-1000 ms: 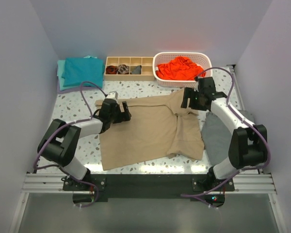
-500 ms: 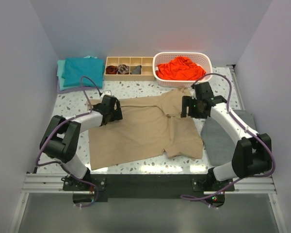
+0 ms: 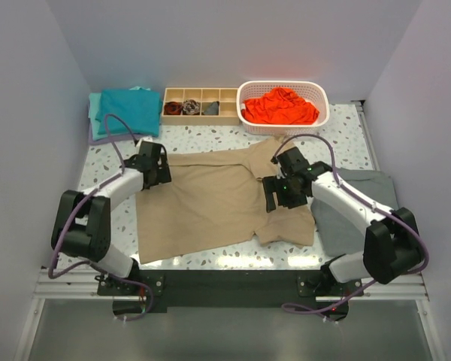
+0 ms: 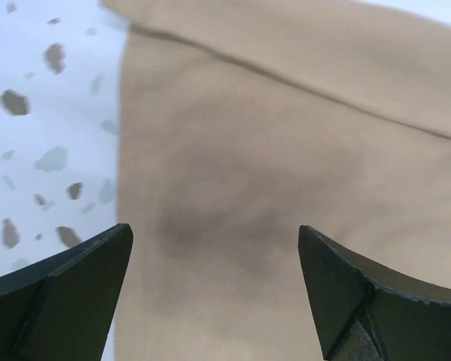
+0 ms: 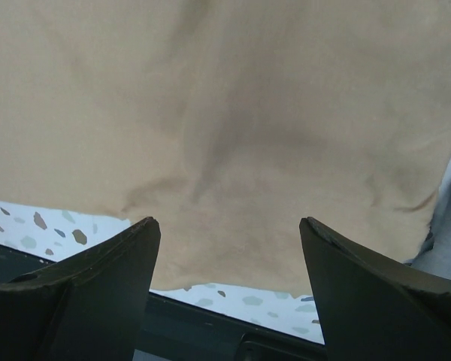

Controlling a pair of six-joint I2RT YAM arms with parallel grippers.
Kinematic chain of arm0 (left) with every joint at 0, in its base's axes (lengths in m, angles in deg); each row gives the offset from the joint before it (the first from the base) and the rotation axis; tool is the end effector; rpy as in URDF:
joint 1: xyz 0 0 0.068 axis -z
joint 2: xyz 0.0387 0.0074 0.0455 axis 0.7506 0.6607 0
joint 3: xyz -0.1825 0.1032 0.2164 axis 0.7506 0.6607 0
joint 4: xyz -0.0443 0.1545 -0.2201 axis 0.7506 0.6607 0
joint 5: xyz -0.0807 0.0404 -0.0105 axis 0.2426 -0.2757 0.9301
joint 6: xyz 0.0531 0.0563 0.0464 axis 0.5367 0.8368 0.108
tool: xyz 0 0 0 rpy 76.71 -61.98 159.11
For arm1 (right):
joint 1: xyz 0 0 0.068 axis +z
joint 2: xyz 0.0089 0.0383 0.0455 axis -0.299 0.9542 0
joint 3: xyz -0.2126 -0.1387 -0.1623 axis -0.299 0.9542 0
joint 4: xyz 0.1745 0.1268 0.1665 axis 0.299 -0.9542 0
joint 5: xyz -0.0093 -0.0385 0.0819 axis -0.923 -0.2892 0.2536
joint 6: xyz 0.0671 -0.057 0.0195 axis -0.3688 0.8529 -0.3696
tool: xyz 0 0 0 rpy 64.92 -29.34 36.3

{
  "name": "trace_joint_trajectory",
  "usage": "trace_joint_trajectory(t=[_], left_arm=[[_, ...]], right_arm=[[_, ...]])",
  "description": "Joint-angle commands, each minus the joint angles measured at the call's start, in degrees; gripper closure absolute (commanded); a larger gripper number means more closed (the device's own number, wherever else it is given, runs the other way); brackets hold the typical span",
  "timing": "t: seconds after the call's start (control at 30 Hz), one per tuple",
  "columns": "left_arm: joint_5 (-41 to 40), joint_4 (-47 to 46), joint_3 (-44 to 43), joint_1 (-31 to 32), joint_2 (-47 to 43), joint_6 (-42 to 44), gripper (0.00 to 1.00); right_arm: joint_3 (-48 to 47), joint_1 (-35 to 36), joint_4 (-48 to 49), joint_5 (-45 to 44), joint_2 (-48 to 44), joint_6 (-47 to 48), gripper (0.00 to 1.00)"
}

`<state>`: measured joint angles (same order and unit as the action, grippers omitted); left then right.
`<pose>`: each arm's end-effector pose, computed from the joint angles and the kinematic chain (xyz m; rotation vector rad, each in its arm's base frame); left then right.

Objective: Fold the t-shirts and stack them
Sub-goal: Flatten the tshirt out

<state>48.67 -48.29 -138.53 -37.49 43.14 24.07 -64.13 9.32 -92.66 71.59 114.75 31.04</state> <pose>0.3347 -0.0322 0.1580 -0.4278 2.4383 0.2906 0.2575 0.1360 0.2078 -0.2651 2.7829 0.2927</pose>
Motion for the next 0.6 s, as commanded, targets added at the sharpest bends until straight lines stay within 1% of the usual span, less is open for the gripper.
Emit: trace_joint_trajectory(t=[0.0,0.03,0.07,0.13,0.17,0.27,0.37,0.43,0.53,0.57], left_arm=[[13.74,-4.11,0.09,2.11,-8.92,0.79,0.04],[16.64,-5.51,0.71,2.55,-9.89,-0.35,0.04],[21.89,-6.22,2.19,2.55,-11.64,-1.14,0.04],[26.40,-8.76,5.09,2.73,-13.32,-3.51,0.03],[30.60,-9.91,6.15,2.82,-14.46,-4.39,0.03],[34.32,-12.55,8.97,3.34,-14.48,-6.94,0.03],[36.35,-13.78,10.72,3.96,-12.46,-8.79,0.03],[36.18,-13.62,11.35,5.01,-11.58,-9.49,0.03],[33.99,-12.65,13.36,6.59,-10.35,-9.67,0.03],[32.07,-11.86,13.63,6.77,-9.56,-9.76,0.03]], right_arm=[[1.45,0.26,-0.42,0.08,-2.59,-0.17,0.20],[1.62,0.26,-0.16,-0.18,-2.24,-0.16,0.20],[1.62,0.35,0.11,-0.36,-2.15,-0.25,0.20],[1.27,0.35,0.81,-0.54,-1.80,-0.25,0.20],[1.10,0.35,1.08,-0.71,-1.63,-0.34,0.20],[-0.22,0.26,1.43,-1.50,-1.10,-0.16,0.20],[-1.71,0.26,1.26,-2.82,-1.01,0.27,0.20],[-2.50,0.35,1.17,-3.52,-1.10,0.71,0.20],[-3.38,0.26,0.55,-3.88,-1.18,1.07,0.20],[-3.30,0.26,0.46,-3.88,-1.45,1.15,0.20]])
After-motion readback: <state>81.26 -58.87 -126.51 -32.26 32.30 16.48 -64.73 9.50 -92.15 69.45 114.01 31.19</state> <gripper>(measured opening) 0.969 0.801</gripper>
